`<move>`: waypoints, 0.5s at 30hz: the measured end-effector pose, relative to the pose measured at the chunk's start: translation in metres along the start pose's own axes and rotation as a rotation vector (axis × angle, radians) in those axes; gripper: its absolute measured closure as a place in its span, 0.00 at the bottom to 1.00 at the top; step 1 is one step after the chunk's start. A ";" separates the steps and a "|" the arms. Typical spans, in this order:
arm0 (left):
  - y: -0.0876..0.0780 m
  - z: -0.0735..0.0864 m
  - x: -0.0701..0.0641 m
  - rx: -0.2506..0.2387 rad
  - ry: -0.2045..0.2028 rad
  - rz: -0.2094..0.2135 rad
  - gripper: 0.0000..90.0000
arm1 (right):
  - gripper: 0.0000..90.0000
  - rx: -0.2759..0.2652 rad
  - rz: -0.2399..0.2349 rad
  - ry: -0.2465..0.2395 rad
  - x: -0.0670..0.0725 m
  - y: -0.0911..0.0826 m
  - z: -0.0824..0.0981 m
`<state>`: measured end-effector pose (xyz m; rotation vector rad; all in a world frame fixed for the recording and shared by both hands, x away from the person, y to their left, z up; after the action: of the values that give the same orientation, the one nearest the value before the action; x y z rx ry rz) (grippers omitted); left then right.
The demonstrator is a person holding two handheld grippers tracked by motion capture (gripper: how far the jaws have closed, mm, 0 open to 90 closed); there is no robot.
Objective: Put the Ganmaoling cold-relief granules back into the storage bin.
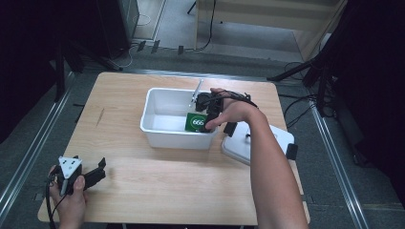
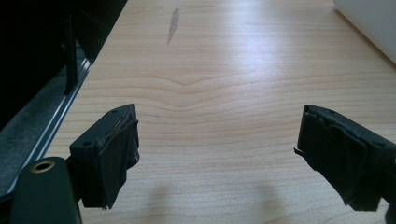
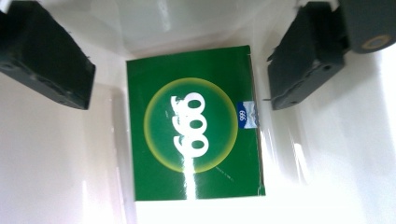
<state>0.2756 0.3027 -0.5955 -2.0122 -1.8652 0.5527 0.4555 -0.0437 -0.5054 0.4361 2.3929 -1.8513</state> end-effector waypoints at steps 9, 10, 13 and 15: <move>0.001 0.000 0.000 0.004 0.006 -0.005 0.15 | 0.00 -0.026 0.043 0.040 -0.007 -0.029 0.006; 0.001 0.000 0.000 0.004 0.006 -0.006 0.15 | 0.00 -0.028 0.043 0.045 -0.006 -0.033 0.008; 0.001 0.000 0.000 0.002 0.007 -0.007 0.15 | 0.00 -0.029 0.057 0.053 -0.006 -0.042 0.014; 0.002 0.000 -0.001 0.002 0.008 -0.009 0.15 | 0.00 -0.037 0.064 0.041 -0.006 -0.047 0.017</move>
<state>0.2771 0.3020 -0.5959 -2.0008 -1.8669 0.5430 0.4465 -0.0721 -0.4644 0.5463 2.4053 -1.7853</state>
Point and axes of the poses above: each handheld gripper's, and its own axes: y roughly forward along the jaws, z roughly out of its underside, x roughly to its left, the point moved 9 cm from there along y, roughly forward along the jaws, and after that the axes turned 7 degrees about z, right-handed, at the moved point
